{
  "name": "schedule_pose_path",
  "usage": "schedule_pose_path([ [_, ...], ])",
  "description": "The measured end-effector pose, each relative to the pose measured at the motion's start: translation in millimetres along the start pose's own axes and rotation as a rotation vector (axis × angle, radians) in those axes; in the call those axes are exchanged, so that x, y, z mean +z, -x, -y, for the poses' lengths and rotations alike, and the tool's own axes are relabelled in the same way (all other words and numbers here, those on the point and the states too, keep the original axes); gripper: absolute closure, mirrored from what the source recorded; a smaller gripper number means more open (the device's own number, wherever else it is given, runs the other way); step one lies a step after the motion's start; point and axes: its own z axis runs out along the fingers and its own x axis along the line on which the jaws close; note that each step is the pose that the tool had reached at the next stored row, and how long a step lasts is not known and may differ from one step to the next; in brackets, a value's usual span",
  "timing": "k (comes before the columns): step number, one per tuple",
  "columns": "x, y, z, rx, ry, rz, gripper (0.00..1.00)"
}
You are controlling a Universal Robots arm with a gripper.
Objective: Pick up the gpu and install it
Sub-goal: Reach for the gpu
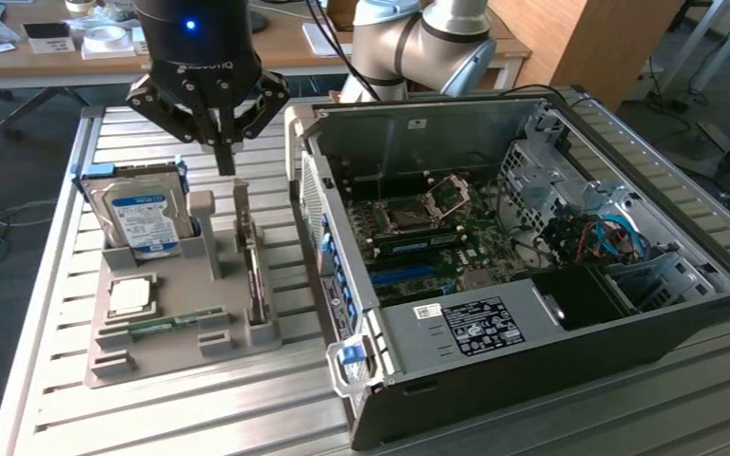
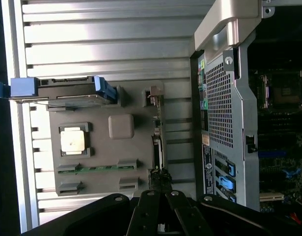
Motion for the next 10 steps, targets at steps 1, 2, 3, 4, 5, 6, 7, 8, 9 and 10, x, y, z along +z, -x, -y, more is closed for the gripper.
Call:
schedule_pose_path([
  [1, -0.1, -0.1, 0.3, 0.000, -0.0001, -0.0001, 0.89],
  [2, -0.1, 0.0, 0.7, 0.000, -0.0001, -0.0002, 0.89],
  [3, -0.1, 0.1, 1.1, 0.000, 0.0000, -0.0001, 0.89],
  [4, 0.0, 0.1, 1.2, 0.000, 0.0001, 0.0000, 0.89],
  [5, 0.0, 0.1, 1.3, 0.000, 0.0001, 0.0000, 0.89],
  [6, 0.0, 0.1, 1.3, 0.000, 0.0000, 0.0000, 0.89],
  [7, 0.0, 0.1, 1.3, 0.000, 0.0000, 0.0000, 0.89],
  [8, 0.1, 0.0, 1.4, 0.000, 0.0000, 0.0001, 0.89],
  [9, 0.2, -0.5, 1.4, 0.000, 0.0001, 0.0001, 0.89],
  [10, 0.3, -1.1, 1.4, 0.000, 0.0001, 0.0001, 0.89],
])
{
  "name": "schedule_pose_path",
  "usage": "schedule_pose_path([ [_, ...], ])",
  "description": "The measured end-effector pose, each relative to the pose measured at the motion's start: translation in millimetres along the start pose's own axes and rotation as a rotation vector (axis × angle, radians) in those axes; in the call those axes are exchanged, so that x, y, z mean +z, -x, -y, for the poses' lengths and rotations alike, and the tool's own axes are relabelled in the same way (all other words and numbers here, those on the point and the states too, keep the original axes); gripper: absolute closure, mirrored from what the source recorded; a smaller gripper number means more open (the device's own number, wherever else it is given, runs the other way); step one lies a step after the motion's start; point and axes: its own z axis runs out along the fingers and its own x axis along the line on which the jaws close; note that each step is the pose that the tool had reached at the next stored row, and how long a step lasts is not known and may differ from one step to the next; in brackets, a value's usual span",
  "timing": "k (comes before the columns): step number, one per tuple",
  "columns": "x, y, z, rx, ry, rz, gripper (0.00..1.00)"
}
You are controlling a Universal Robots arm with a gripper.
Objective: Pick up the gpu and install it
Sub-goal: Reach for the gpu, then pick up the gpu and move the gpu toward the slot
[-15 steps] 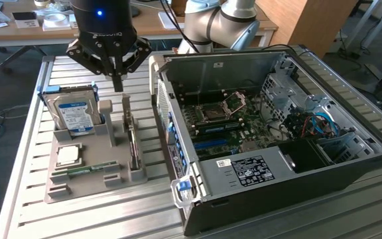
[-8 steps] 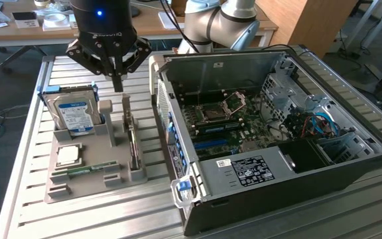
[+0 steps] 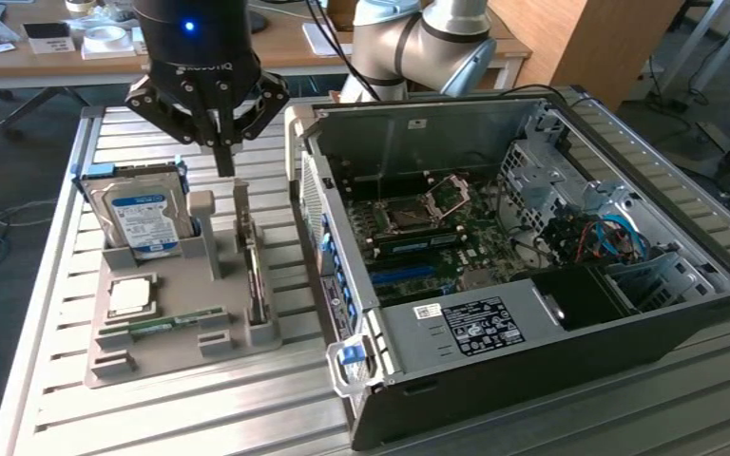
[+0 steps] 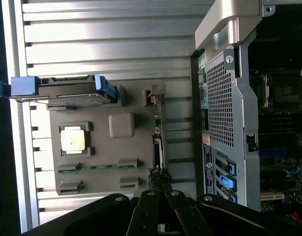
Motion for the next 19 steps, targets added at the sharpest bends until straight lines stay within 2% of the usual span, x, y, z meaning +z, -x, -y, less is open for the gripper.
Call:
schedule_pose_path([
  [19, 0.6, -0.1, 3.3, 0.000, -0.0015, 0.0000, 0.89],
])
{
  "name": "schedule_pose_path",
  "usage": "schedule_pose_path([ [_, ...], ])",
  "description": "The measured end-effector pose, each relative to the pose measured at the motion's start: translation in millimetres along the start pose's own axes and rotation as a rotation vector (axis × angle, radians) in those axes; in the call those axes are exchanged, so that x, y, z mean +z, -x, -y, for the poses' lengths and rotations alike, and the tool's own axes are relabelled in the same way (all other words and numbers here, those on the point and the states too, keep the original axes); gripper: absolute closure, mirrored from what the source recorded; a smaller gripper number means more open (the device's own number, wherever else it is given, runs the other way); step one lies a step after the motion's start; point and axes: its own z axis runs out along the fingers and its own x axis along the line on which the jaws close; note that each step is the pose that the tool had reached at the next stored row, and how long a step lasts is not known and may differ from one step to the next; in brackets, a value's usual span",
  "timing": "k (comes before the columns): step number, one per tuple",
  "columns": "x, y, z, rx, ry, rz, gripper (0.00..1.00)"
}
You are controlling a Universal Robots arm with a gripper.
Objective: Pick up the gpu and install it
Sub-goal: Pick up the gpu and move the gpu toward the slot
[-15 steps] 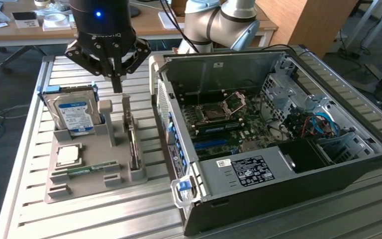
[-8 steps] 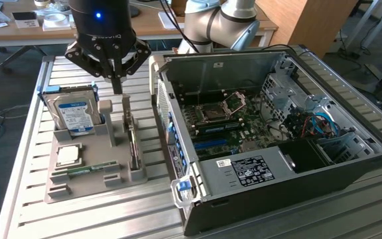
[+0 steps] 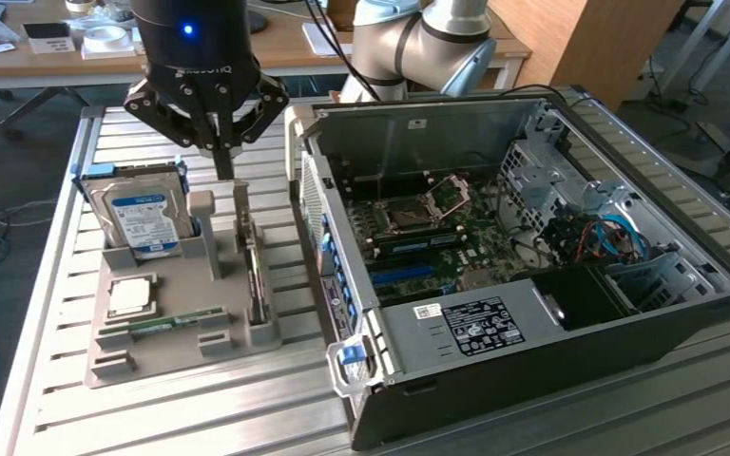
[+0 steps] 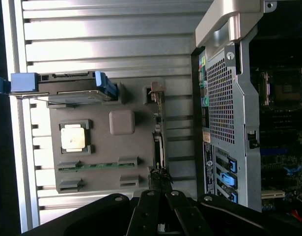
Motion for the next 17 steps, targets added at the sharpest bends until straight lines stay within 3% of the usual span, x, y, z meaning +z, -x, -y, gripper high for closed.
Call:
schedule_pose_path([
  [6, 0.0, 0.0, 0.0, 0.000, 0.0001, 0.0000, 0.89],
  [8, 0.0, 0.0, 0.0, 0.000, 0.0000, 0.0000, 0.83],
  [10, 0.0, 0.0, 0.0, 0.000, 0.0000, 0.0000, 0.71],
  [12, 0.0, 0.0, 0.0, 0.000, 0.0000, 0.0000, 0.71],
  [13, 0.0, 0.0, 0.0, 0.000, 0.0000, 0.0000, 0.64],
  [17, 0.0, 0.0, 0.0, 0.000, 0.0000, 0.0000, 0.64],
])
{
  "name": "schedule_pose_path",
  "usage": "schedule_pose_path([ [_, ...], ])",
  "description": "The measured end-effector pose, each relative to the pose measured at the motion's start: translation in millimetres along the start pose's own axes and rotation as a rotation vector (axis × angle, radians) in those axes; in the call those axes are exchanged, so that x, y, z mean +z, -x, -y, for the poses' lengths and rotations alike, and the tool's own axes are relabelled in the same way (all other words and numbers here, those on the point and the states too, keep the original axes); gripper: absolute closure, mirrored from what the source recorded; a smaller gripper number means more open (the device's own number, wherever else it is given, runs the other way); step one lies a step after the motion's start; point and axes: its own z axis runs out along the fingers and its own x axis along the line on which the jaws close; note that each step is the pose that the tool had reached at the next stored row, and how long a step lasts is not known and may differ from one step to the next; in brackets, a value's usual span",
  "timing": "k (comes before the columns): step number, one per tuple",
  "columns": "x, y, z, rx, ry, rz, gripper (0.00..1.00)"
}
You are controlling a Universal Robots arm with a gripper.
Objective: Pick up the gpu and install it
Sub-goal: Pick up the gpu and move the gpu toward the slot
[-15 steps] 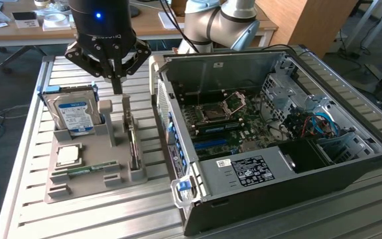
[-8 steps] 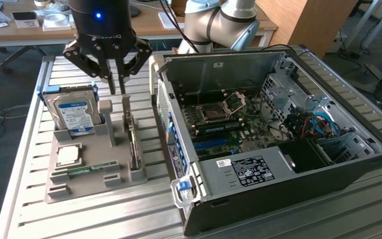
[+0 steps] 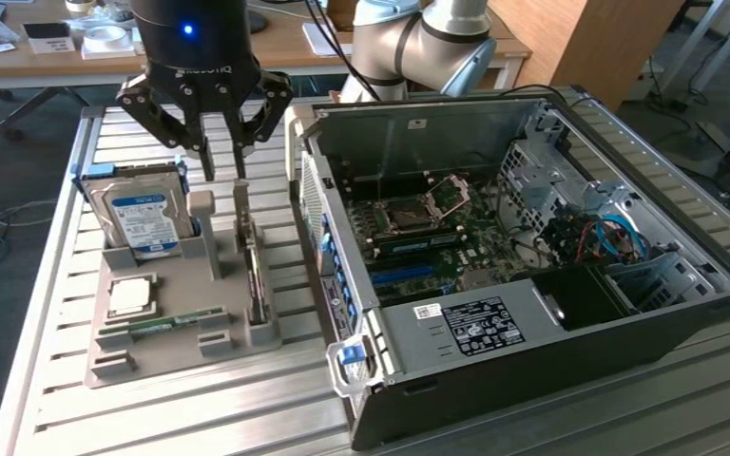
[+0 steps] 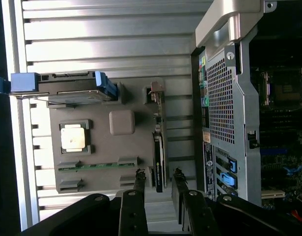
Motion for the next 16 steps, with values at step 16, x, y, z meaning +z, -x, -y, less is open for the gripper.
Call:
schedule_pose_path([
  [16, 10.3, -0.3, 0.5, 0.000, 0.0003, 0.0003, 0.64],
])
